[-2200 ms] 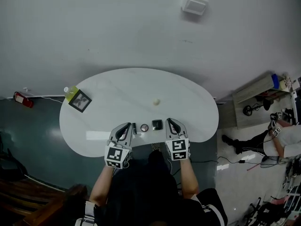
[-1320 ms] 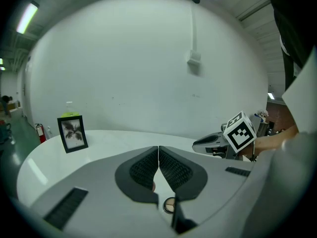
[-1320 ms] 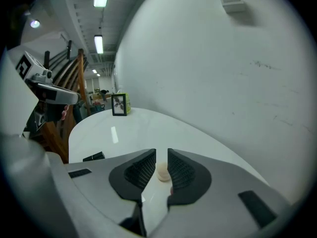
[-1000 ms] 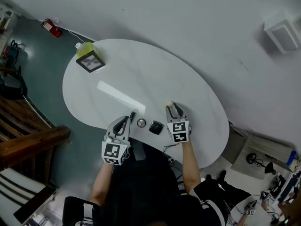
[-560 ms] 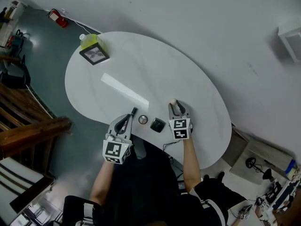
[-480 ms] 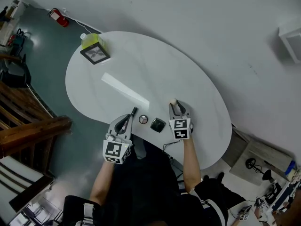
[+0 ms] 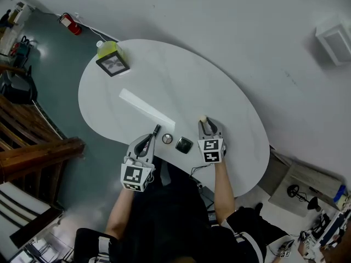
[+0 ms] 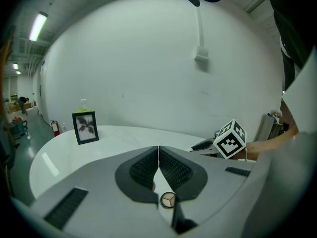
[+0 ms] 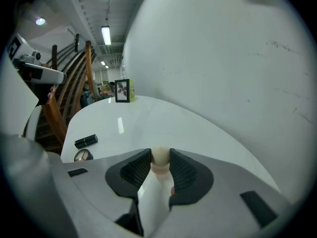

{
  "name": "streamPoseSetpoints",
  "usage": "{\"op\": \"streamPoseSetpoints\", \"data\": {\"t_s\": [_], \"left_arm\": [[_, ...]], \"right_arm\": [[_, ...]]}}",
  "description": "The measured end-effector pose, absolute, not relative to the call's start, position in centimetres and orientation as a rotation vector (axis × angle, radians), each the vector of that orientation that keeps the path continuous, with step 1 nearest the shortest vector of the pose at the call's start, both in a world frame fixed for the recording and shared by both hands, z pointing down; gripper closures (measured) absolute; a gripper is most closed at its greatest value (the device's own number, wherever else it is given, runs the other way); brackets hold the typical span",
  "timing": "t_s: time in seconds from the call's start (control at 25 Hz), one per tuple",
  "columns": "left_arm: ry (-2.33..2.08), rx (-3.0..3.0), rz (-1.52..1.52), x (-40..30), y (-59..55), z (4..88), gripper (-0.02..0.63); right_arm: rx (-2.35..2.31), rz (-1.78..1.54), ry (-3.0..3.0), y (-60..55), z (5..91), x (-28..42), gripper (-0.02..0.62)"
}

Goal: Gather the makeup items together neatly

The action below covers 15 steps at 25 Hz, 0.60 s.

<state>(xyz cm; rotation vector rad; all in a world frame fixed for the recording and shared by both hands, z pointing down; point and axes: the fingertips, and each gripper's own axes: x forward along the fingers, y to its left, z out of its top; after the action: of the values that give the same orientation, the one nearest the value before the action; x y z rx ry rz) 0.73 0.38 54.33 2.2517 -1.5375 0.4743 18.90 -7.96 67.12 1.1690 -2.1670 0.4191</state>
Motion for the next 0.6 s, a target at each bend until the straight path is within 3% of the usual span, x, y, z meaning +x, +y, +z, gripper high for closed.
{"op": "streamPoseSetpoints", "data": {"t_s": [0.6], "left_arm": [[-1.433,2.402,0.441,2.4,2.1,51.3,0.586]], "right_arm": [[1.348,0.395,-2.158,-3.8,61.1,21.0,0.466]]}}
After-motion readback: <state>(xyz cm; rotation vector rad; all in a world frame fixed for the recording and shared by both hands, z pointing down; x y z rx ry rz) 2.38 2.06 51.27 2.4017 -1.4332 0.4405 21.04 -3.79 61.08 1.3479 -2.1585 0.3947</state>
